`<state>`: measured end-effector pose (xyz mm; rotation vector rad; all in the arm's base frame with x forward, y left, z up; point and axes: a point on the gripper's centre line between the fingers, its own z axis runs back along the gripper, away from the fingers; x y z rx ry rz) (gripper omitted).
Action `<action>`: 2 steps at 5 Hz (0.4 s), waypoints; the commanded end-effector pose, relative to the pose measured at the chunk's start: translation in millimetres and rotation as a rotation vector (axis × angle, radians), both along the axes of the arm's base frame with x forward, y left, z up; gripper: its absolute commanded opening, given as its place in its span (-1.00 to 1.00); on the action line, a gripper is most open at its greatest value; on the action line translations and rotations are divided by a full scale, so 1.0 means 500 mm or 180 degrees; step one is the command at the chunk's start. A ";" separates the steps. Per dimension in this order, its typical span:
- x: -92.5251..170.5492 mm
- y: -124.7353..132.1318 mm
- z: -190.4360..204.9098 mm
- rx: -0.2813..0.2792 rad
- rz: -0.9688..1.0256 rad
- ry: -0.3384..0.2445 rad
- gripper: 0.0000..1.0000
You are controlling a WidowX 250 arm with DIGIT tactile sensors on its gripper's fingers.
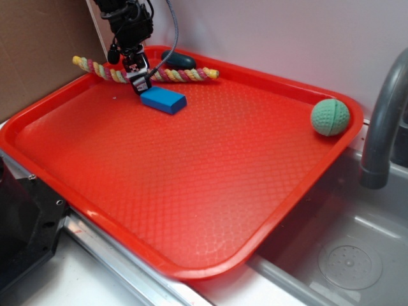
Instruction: Grab the multicolored rope.
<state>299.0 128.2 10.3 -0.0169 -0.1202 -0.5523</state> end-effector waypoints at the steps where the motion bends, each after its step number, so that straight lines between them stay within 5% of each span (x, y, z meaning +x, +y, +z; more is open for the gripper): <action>1: 0.003 -0.036 -0.002 -0.0064 -0.0078 -0.0035 -1.00; 2: 0.003 -0.032 0.005 -0.0045 -0.0082 -0.0065 -1.00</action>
